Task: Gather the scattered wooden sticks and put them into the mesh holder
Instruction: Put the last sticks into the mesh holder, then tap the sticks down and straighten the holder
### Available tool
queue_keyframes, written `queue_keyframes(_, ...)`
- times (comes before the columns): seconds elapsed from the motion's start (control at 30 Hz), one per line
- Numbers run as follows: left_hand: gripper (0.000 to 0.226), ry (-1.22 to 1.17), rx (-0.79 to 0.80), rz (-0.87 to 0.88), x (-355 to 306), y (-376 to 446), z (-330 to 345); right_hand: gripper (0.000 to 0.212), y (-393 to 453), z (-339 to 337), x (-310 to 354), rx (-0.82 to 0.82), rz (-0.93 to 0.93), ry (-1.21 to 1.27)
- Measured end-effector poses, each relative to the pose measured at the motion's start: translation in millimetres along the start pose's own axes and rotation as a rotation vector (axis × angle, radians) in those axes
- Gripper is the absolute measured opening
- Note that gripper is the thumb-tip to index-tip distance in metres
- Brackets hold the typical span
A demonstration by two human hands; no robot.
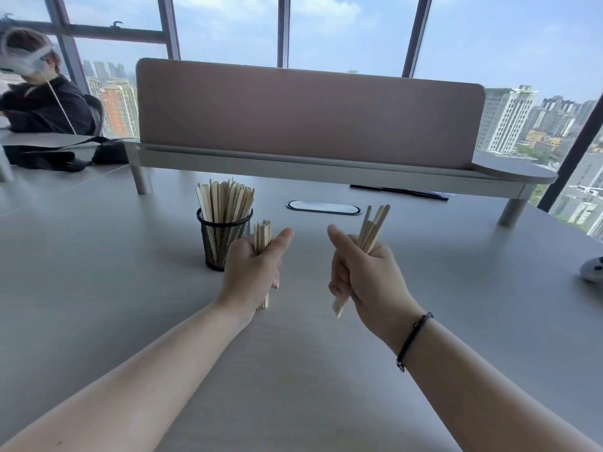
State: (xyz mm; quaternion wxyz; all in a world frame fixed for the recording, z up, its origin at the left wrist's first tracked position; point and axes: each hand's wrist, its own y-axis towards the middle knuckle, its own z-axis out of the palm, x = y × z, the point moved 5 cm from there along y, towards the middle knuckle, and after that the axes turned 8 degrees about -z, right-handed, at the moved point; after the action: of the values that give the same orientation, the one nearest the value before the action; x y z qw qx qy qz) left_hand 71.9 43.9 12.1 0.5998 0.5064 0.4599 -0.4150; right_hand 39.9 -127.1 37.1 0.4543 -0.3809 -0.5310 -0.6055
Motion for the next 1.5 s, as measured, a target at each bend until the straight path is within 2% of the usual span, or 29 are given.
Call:
queue_keyframes(0.17,0.057,0.054,0.049,0.026,-7,-4,1,0.054,-2,3,-12,0.017,0.001,-0.066)
queue_keyframes(0.27,0.06,0.021,0.064,-0.048,-7,-4,4,0.058,-3,3,-11,0.02,0.061,-0.056)
queue_keyframes(0.4,0.061,0.03,0.137,-0.119,-12,-7,9,0.06,-4,25,-12,0.113,0.142,-0.141)
queue_keyframes(0.53,0.064,-0.132,0.039,-0.176,-35,9,-11,0.06,14,61,-14,0.107,0.205,-0.028)
queue_keyframes(0.63,0.073,-0.205,-0.134,-0.049,-76,41,-45,0.058,49,93,0,0.052,0.156,0.134)
queue_keyframes(0.77,0.075,-0.213,-0.276,0.057,-115,85,-76,0.06,93,132,36,0.034,0.032,0.26)
queue_keyframes(0.93,0.059,0.038,-0.29,0.048,-92,117,-77,0.062,117,158,43,0.079,0.003,0.29)
queue_keyframes(1.0,0.048,0.125,-0.31,0.134,-78,116,-78,0.063,120,162,38,0.079,0.002,0.273)
queue_keyframes(1.1,0.015,0.176,-0.358,0.283,-72,109,-83,0.063,125,162,28,0.054,0.012,0.245)
queue_keyframes(1.2,0.013,0.278,-0.371,0.399,-68,109,-86,0.063,134,163,20,0.017,0.022,0.216)
queue_keyframes(1.27,0.016,0.358,-0.351,0.437,-63,110,-85,0.06,141,166,15,-0.008,0.012,0.175)
queue_keyframes(1.37,0.028,0.388,-0.342,0.357,-49,114,-88,0.047,149,170,12,-0.041,-0.092,0.051)
queue_keyframes(1.5,0.045,0.125,-0.293,0.185,-35,117,-96,0.019,149,171,16,-0.067,-0.286,-0.091)
